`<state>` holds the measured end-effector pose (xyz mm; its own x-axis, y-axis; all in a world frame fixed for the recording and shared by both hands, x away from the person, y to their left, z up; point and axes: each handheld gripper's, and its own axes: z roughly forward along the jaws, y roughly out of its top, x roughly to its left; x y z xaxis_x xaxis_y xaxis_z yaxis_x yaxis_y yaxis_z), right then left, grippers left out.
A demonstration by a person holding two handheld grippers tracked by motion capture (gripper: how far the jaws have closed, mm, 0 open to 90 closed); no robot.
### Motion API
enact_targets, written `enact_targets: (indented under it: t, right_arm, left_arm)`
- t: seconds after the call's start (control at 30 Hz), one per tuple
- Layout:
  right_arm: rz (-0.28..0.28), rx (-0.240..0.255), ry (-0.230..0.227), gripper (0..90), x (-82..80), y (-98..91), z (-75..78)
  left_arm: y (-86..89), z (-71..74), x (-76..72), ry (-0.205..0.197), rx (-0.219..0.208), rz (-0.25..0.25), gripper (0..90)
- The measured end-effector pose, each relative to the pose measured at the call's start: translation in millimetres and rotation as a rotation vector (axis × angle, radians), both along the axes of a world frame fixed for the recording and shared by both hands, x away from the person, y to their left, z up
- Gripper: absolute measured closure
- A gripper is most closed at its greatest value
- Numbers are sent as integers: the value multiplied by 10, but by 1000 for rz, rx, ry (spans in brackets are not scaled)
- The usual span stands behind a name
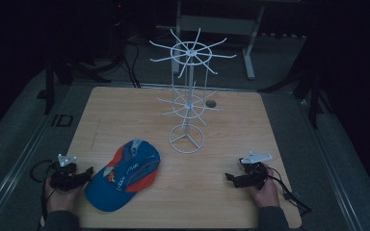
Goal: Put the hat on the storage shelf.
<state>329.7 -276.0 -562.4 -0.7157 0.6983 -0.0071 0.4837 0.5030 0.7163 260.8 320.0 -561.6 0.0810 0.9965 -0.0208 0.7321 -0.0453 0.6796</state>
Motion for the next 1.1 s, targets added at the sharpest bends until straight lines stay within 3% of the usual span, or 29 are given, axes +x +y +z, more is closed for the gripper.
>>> enact_targets:
  t: [0.53, 0.7, 0.8, 1.1]
  right_arm:
    - [-17, 1, 0, 111, -13, 4, 0]
    - [-24, 1, 0, 111, -17, 10, 0]
    - [-30, 1, 0, 111, -21, 15, 0]
    - [-32, 2, -1, 111, -33, 20, -1]
  left_arm:
    - [-18, 6, -17, 5, 1, -30, 365]
    - [-6, 40, 9, 39, 4, -50, 380]
    - [-21, 63, 8, 51, -32, -72, 426]
    - [-132, 222, -19, 19, -52, -120, 448]
